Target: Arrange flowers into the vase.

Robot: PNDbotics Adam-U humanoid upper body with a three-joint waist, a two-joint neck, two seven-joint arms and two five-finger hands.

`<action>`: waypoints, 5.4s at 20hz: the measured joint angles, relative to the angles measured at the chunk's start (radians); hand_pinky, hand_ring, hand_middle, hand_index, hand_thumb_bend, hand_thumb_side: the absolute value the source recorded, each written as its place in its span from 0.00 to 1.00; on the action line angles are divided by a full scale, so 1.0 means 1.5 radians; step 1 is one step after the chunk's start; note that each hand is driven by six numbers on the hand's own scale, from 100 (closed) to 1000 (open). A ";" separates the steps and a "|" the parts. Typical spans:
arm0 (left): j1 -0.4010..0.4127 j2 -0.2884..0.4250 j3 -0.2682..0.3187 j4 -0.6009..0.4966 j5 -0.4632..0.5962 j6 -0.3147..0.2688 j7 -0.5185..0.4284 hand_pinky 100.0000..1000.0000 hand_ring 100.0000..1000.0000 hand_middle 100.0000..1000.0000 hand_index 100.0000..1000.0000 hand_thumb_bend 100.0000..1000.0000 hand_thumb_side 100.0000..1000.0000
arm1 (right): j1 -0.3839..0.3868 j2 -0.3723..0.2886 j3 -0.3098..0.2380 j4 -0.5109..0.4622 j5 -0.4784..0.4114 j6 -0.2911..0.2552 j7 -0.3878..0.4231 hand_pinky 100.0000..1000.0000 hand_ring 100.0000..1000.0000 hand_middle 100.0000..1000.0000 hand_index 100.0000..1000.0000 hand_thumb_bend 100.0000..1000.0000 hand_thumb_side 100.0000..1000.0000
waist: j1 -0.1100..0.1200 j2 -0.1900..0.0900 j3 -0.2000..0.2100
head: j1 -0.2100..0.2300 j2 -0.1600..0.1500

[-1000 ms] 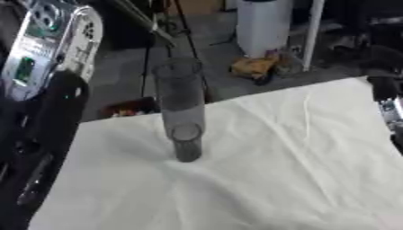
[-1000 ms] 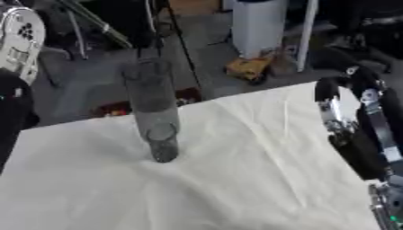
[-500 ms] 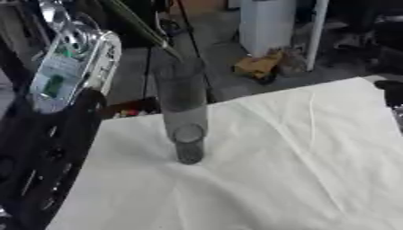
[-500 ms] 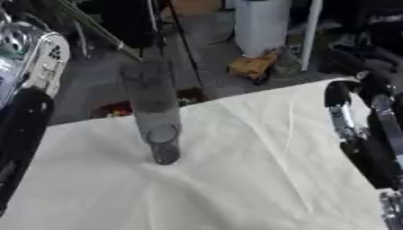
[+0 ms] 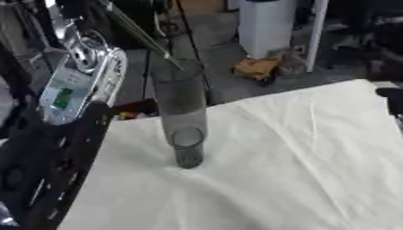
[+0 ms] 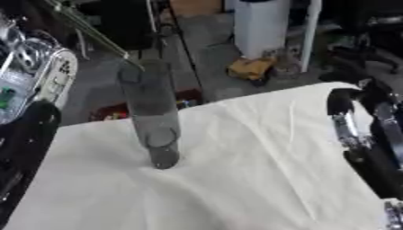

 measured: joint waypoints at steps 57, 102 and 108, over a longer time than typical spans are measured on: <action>-0.012 0.018 -0.009 0.066 -0.068 0.254 0.040 0.00 0.00 0.00 0.11 0.00 0.68 | 0.014 -0.017 -0.008 0.000 -0.015 0.017 -0.022 0.77 0.94 0.72 0.95 0.05 1.00 | 0.032 0.029 -0.005 | 0.013 -0.030; 0.003 0.041 -0.040 0.093 -0.228 0.467 -0.192 0.00 0.34 0.29 0.34 0.00 0.63 | 0.026 -0.019 -0.017 0.000 -0.015 0.021 -0.038 0.77 0.94 0.71 0.95 0.05 1.00 | 0.038 0.013 0.009 | 0.005 -0.026; 0.006 0.042 -0.045 0.101 -0.252 0.481 -0.236 0.04 0.40 0.37 0.40 0.00 0.64 | 0.029 -0.019 -0.017 0.000 -0.015 0.021 -0.039 0.77 0.94 0.71 0.95 0.05 1.00 | 0.038 0.009 0.010 | 0.005 -0.026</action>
